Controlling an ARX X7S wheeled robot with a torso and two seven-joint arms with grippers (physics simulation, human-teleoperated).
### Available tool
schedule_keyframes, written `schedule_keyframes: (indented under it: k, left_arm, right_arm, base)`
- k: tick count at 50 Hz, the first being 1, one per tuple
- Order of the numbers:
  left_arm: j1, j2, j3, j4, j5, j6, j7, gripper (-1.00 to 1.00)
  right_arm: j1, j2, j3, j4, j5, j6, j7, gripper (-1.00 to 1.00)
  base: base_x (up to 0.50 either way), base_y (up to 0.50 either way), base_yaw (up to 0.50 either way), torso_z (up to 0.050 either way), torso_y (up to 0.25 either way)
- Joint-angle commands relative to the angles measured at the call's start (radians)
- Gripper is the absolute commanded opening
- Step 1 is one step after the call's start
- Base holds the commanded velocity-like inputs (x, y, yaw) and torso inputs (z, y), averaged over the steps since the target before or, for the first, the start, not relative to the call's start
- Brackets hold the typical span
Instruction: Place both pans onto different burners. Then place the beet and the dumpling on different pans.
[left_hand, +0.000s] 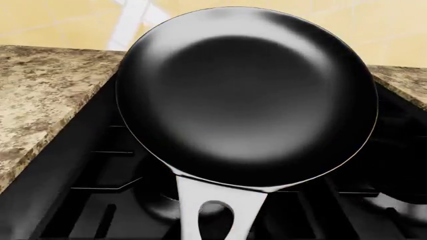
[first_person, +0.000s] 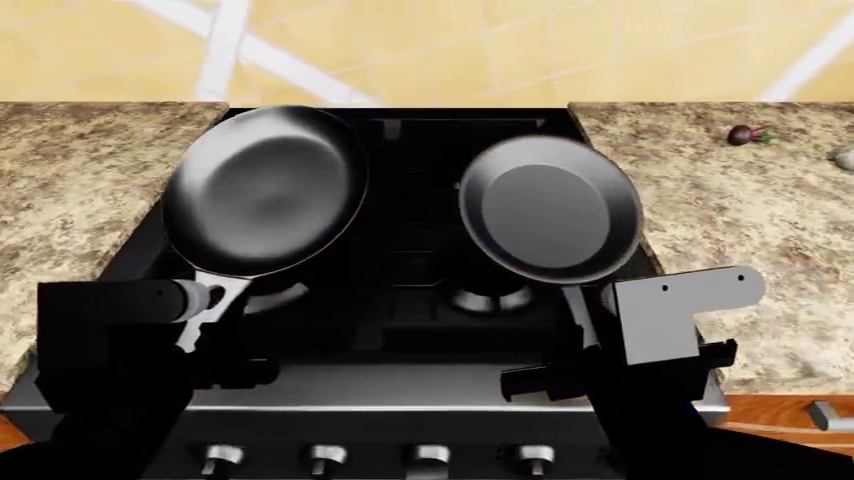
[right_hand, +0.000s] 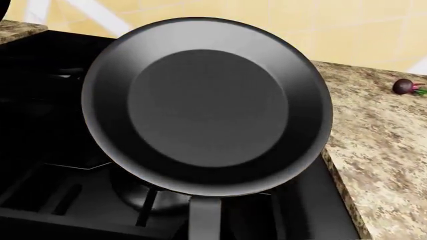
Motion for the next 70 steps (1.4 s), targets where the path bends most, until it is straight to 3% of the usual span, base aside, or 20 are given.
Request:
schedule_keyframes:
  k: [1,10,31,43,50,70]
  left_arm:
    - [-0.012,-0.007,-0.056,0.027,0.019,0.027,0.047,-1.0]
    - [0.007,-0.003,-0.05,0.023,0.053,0.047,0.069,-1.0]
    - [0.021,-0.004,-0.038,0.021,0.08,0.069,0.084,-1.0]
    - [0.031,-0.003,-0.03,0.02,0.098,0.081,0.095,-1.0]
    - [-0.004,-0.02,-0.038,0.02,0.038,0.056,0.054,-1.0]
    - [0.014,-0.015,-0.017,0.016,0.081,0.079,0.08,-1.0]
  right_arm:
    - [0.018,0.002,0.026,-0.011,-0.036,-0.003,0.002,-1.0]
    - [0.022,0.002,0.026,-0.004,-0.031,-0.005,0.004,-1.0]
    - [0.028,0.011,0.055,-0.002,-0.004,-0.023,0.031,-1.0]
    - [0.033,0.016,0.058,0.004,0.001,-0.026,0.037,-1.0]
    - [0.086,0.05,0.054,0.035,0.1,0.033,0.072,-1.0]
    - [0.16,0.152,0.078,0.091,0.251,0.094,0.137,-1.0]
  base:
    - [0.0,0.5,0.0,0.0,0.0]
    - [0.0,0.5,0.0,0.001,0.005]
    - [0.0,0.0,0.0,0.001,0.004]
    - [0.39,-0.01,0.0,0.002,0.006]
    - [0.0,0.0,0.0,0.001,0.003]
    - [0.0,0.0,0.0,0.001,0.004]
